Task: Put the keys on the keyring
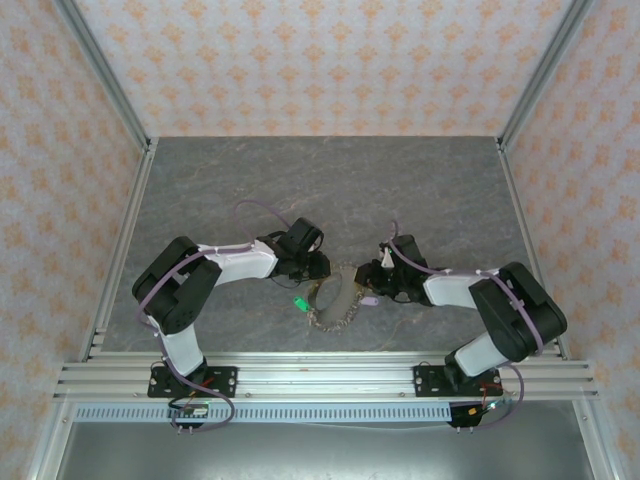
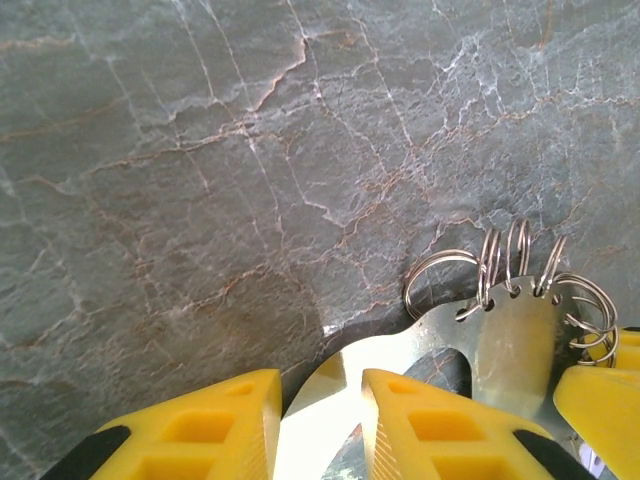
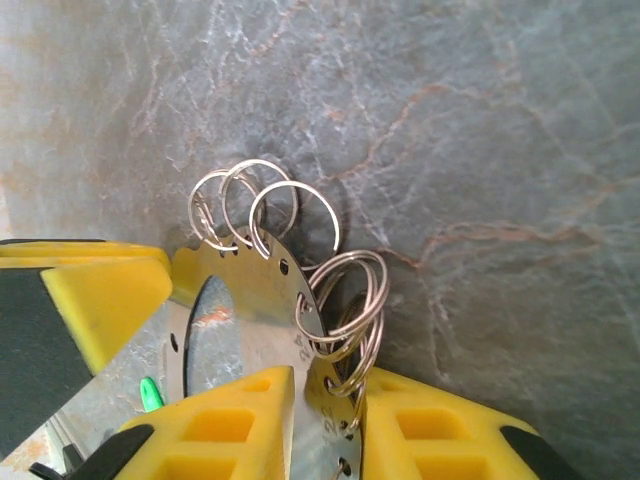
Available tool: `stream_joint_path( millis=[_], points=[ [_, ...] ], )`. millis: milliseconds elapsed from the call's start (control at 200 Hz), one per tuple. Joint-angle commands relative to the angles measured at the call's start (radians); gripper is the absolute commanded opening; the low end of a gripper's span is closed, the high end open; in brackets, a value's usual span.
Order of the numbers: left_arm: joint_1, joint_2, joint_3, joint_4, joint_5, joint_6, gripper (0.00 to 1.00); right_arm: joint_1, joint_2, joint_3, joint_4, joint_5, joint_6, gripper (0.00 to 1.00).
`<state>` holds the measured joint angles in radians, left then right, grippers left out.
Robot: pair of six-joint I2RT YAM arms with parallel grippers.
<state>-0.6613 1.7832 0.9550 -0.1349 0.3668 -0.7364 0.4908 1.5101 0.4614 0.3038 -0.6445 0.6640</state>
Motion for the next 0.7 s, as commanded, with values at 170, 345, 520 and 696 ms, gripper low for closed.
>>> stream_joint_path(
  millis=[170,345,520,696],
  points=[
    [-0.012,0.012,0.004,0.014,0.017,-0.016,0.27,0.024,0.038,0.003,0.168,-0.032,-0.024,0.15],
    [-0.011,-0.055,-0.014,-0.005,-0.044,-0.002,0.33,0.017,-0.040,-0.016,0.136,0.023,-0.024,0.07],
    [0.009,-0.170,-0.048,0.001,-0.100,0.000,0.58,0.014,-0.160,-0.011,0.077,0.043,-0.033,0.03],
    [0.066,-0.301,-0.090,0.035,-0.066,0.019,0.84,0.006,-0.289,0.022,0.041,0.045,-0.025,0.02]
  ],
)
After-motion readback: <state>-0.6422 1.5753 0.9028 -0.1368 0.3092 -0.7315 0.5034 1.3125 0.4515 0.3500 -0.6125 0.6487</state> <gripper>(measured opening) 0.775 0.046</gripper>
